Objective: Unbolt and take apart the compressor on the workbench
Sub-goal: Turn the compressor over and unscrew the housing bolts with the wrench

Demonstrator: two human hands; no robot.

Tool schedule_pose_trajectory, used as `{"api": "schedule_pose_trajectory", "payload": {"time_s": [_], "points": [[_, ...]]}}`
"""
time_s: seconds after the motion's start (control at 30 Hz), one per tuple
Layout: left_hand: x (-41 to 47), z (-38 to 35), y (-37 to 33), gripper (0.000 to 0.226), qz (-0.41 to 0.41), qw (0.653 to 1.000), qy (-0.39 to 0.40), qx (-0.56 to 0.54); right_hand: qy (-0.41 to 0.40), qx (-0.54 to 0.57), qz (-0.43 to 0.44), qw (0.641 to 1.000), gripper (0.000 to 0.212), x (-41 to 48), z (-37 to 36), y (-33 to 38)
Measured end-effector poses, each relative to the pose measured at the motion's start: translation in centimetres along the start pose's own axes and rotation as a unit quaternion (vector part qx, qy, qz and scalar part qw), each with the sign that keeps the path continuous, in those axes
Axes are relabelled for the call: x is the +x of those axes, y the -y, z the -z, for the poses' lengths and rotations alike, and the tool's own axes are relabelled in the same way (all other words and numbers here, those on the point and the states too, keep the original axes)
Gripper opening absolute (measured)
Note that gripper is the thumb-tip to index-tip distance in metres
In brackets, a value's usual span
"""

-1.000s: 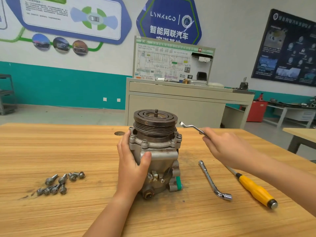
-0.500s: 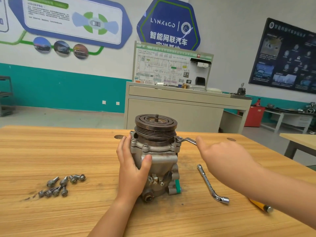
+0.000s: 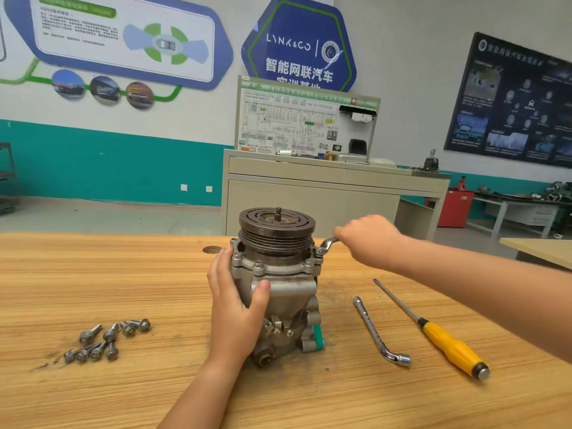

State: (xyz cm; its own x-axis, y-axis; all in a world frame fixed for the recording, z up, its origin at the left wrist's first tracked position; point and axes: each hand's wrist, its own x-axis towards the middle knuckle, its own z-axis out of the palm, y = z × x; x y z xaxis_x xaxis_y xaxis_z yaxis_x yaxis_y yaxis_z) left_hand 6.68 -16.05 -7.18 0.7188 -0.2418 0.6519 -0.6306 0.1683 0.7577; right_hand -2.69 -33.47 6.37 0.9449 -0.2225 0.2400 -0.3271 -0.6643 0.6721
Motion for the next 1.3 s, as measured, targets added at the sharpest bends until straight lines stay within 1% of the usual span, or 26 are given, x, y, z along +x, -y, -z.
{"api": "schedule_pose_trajectory", "payload": {"time_s": [0.07,0.13,0.2,0.27,0.3,0.33,0.4,0.43,0.47,0.5,0.53,0.6,0.67,0.7,0.9,1.03,1.2,1.3], "points": [[0.1,0.2,0.1,0.069,-0.007,1.000,0.003,0.007,-0.078,0.059,0.025,0.995,0.038,1.6,-1.5,0.7],[0.2,0.3,0.1,0.067,-0.016,1.000,0.002,0.017,-0.127,0.107,0.046,0.985,0.041,3.0,-2.2,1.1],[0.3,0.4,0.0,0.066,-0.020,1.000,0.003,0.023,-0.141,0.138,0.055,0.979,0.040,3.8,-2.1,1.4],[0.3,0.4,0.0,0.070,-0.021,1.000,0.003,0.023,-0.144,0.174,0.037,0.973,0.035,3.7,-1.9,1.3],[0.3,0.4,0.1,0.072,-0.020,1.000,0.004,0.023,-0.160,0.213,0.006,0.964,0.031,3.2,-2.0,1.3],[0.3,0.5,0.1,0.073,-0.020,0.999,0.004,0.024,-0.184,0.264,-0.034,0.946,0.028,2.5,-2.0,1.3],[0.3,0.4,0.1,0.073,-0.020,1.000,0.003,0.025,-0.214,0.370,-0.099,0.898,0.028,0.7,-1.7,1.0],[0.3,0.4,0.1,0.072,-0.018,1.000,0.002,0.024,-0.221,0.405,-0.110,0.881,0.028,-0.4,-1.4,0.8],[0.3,0.4,0.0,0.072,-0.015,1.000,0.003,0.022,-0.219,0.420,-0.112,0.873,0.028,-1.4,-1.1,0.6],[0.3,0.4,0.0,0.072,-0.014,1.000,0.003,0.021,-0.208,0.418,-0.108,0.878,0.028,-2.5,-0.7,0.4],[0.3,0.4,0.0,0.071,-0.013,1.000,0.003,0.020,-0.186,0.398,-0.102,0.893,0.027,-3.5,-0.4,0.2],[0.3,0.4,0.0,0.071,-0.012,1.000,0.000,0.020,-0.116,0.340,-0.088,0.929,0.026,-5.2,0.3,0.0],[0.3,0.4,0.0,0.072,-0.009,1.000,0.000,0.020,-0.048,0.292,-0.085,0.952,0.024,-6.4,1.1,0.1],[0.2,0.4,-0.1,0.072,-0.009,1.000,0.000,0.020,-0.027,0.271,-0.084,0.959,0.025,-6.9,1.5,0.1],[0.1,0.5,-0.3,0.073,-0.009,1.000,0.003,0.018,0.027,0.178,-0.072,0.981,0.026,-7.6,3.5,0.7],[0.2,0.4,-0.4,0.073,-0.010,1.000,-0.001,0.015,0.055,0.141,-0.065,0.986,0.028,-7.7,5.4,2.2],[0.1,0.3,-0.4,0.075,-0.007,1.000,-0.002,0.006,0.123,0.074,-0.042,0.989,0.036,-7.4,7.9,3.8],[0.2,0.3,-0.4,0.077,-0.005,1.000,-0.003,0.001,0.120,0.016,-0.012,0.993,0.034,-7.3,8.2,3.7]]}}
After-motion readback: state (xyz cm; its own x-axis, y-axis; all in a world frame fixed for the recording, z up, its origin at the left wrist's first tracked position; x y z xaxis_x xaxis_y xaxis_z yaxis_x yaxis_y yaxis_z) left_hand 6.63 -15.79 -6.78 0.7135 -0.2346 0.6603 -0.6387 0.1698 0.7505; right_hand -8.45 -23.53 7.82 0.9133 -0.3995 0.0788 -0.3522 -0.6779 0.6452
